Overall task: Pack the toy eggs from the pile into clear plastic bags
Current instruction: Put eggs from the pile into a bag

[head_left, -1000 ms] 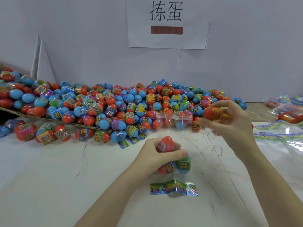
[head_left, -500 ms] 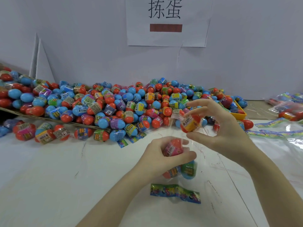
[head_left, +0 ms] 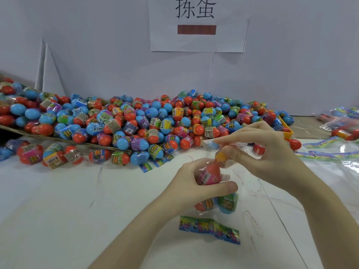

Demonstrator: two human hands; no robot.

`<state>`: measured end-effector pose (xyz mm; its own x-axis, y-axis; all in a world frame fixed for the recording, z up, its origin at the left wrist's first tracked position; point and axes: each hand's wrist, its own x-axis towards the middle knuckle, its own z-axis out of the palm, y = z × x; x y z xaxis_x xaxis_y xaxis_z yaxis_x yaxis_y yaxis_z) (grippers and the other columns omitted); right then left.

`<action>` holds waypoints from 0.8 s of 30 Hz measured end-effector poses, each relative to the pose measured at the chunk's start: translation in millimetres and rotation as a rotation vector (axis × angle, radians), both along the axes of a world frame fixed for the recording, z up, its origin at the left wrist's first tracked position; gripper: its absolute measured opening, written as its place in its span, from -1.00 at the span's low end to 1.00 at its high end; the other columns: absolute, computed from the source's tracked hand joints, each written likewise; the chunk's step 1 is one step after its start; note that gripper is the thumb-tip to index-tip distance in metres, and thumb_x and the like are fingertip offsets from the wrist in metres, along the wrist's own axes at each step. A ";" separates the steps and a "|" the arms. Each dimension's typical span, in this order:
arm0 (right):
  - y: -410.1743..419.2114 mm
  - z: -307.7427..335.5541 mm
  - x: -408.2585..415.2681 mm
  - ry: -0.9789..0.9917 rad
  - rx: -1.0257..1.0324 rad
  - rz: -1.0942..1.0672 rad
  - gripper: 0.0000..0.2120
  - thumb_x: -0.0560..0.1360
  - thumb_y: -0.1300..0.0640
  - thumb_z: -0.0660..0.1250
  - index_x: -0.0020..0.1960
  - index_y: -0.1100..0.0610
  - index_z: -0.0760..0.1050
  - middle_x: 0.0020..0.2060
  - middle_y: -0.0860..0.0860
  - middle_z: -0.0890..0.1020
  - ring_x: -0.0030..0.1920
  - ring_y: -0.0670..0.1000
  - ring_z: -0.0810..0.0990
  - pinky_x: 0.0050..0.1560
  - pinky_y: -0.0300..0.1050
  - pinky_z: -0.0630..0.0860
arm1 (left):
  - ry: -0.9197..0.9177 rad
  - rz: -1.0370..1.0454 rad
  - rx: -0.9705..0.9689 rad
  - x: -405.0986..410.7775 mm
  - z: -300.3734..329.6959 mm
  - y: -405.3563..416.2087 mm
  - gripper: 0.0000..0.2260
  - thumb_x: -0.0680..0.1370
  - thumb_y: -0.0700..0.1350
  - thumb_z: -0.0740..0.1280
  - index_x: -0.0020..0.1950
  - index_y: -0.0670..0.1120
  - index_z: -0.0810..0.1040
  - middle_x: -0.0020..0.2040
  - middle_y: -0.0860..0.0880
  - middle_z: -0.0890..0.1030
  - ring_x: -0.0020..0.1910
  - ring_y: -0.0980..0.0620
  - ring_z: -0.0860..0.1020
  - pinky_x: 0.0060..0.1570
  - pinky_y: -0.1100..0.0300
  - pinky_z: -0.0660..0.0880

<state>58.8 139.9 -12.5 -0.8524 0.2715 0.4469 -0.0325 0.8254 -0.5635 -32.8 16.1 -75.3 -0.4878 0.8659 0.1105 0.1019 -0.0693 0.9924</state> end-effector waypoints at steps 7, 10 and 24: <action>3.4 -3.2 1.8 -0.188 0.128 -0.070 -0.74 0.43 0.00 0.34 -0.25 -0.39 0.43 -0.12 -0.06 0.45 0.06 0.04 0.33 -0.06 -0.13 0.05 | 0.022 -0.013 0.012 1.1 4.8 -1.7 -0.80 0.31 -0.05 0.55 -0.15 0.18 0.64 -0.15 0.09 0.69 -0.15 0.16 0.65 -0.20 0.36 0.54; 3.5 -0.2 1.9 -0.250 0.114 -0.043 -0.82 0.37 -0.24 0.09 -0.28 -0.32 0.46 -0.16 -0.20 0.46 0.08 -0.12 0.32 -0.08 -0.19 -0.01 | -0.025 0.022 0.018 2.0 7.1 -2.0 -0.83 0.25 0.05 0.48 -0.20 0.23 0.64 -0.18 0.11 0.68 -0.18 0.18 0.64 -0.25 0.39 0.51; -0.4 2.0 2.8 -0.090 -0.022 0.061 -0.66 0.35 -0.41 0.06 -0.20 -0.27 0.52 -0.15 -0.33 0.57 0.12 -0.19 0.38 0.19 0.22 0.28 | -0.113 0.041 0.032 -1.2 8.1 -3.8 -0.84 0.37 -0.14 0.47 -0.16 0.12 0.63 -0.27 0.10 0.68 -0.32 0.21 0.62 -0.32 0.41 0.49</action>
